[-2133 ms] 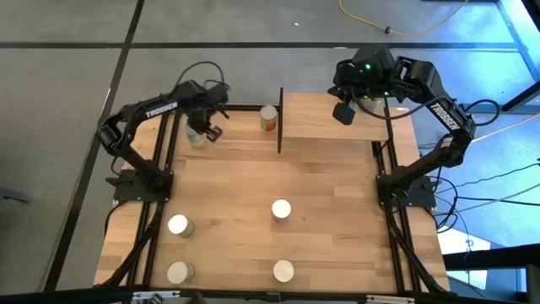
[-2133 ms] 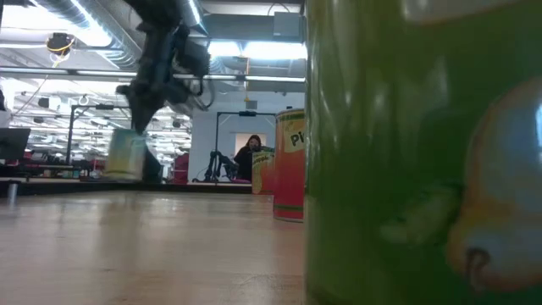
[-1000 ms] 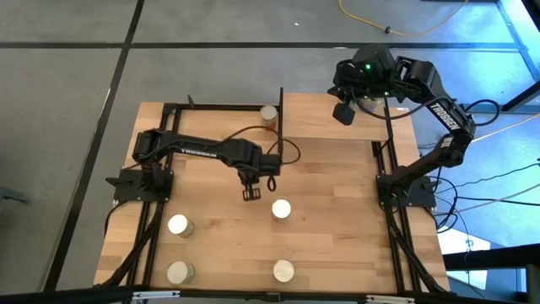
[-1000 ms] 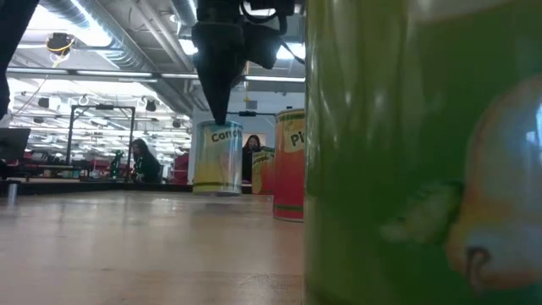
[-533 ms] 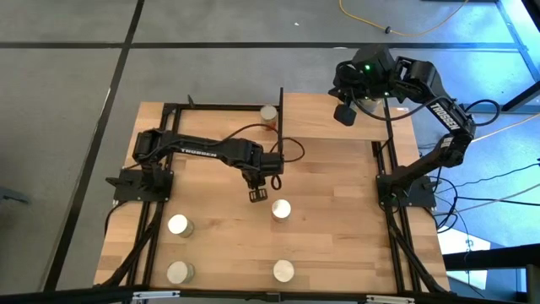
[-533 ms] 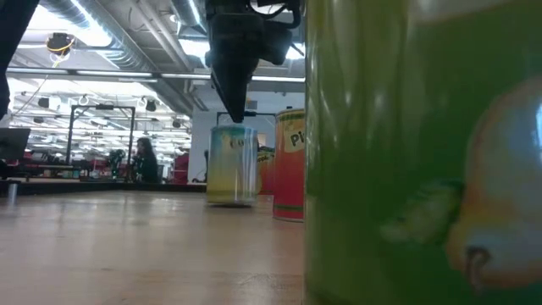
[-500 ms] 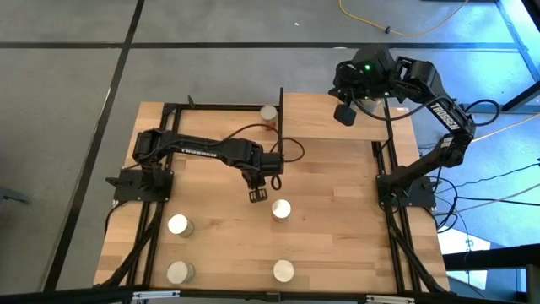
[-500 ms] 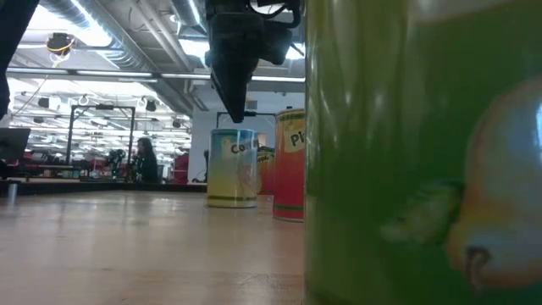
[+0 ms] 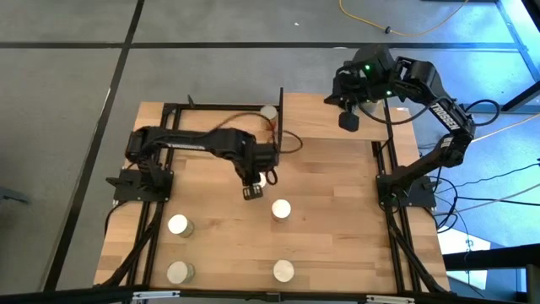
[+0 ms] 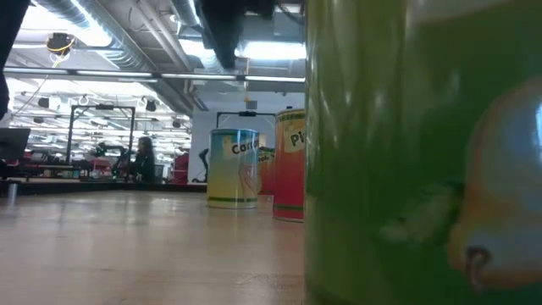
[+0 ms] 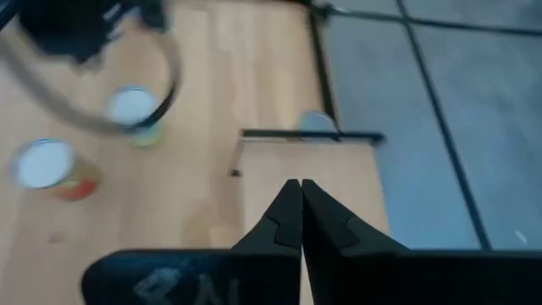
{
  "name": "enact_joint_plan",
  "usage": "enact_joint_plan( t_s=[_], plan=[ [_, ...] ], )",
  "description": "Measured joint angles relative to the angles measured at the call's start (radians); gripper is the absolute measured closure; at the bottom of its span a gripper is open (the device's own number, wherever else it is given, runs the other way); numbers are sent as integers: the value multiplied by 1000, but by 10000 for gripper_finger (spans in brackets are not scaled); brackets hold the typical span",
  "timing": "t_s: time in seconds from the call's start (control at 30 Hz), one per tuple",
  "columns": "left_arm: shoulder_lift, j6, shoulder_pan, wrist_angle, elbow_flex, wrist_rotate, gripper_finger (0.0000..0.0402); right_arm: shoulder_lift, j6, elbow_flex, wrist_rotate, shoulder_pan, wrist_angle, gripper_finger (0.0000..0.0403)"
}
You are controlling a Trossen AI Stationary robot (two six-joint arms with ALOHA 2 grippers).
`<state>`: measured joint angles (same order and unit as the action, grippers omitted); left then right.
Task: Pick and place cans onto a shelf
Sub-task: Put the canned carrots on the shelf
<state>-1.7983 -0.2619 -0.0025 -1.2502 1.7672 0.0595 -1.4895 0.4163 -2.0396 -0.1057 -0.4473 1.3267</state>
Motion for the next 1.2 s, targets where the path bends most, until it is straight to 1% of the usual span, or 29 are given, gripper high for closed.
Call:
enact_joint_plan(
  t_s=[0.13, 0.3, 0.43, 0.57, 0.67, 0.83, 0.9, 1.0, 1.1, 1.2],
  plan=[
    [70, 4, 0, -76, 97, -85, 360, -3, 81, 0, -71, 36, 4, 402],
    [215, 14, 0, -89, 115, -120, 360, -44, 97, 0, -61, 129, 57, 402],
    [320, 18, 0, -107, 104, -240, 360, -120, 132, 0, -31, 212, 65, 402],
    [408, 18, 5, -118, 101, -324, 360, -229, -43, 0, -30, 260, -4, 401],
    [455, 29, 22, -166, 101, -332, 360, -307, -151, 0, -27, 269, -28, 391],
    [516, 1, 47, -262, 101, -337, 360, -402, -238, 0, -36, 269, -127, 358],
    [534, -18, 50, -295, 99, -339, 360, -426, -284, 0, -81, 270, -167, 343],
    [556, -24, 50, -304, 101, -342, 360, -460, -348, 0, -131, 274, -188, 319],
    [572, -24, 50, -315, 100, -341, 360, -500, -386, 0, -132, 292, -191, 297],
    [578, -24, 50, -316, 100, -347, 360, -542, -397, 0, -130, 314, -198, 285]
  ],
)
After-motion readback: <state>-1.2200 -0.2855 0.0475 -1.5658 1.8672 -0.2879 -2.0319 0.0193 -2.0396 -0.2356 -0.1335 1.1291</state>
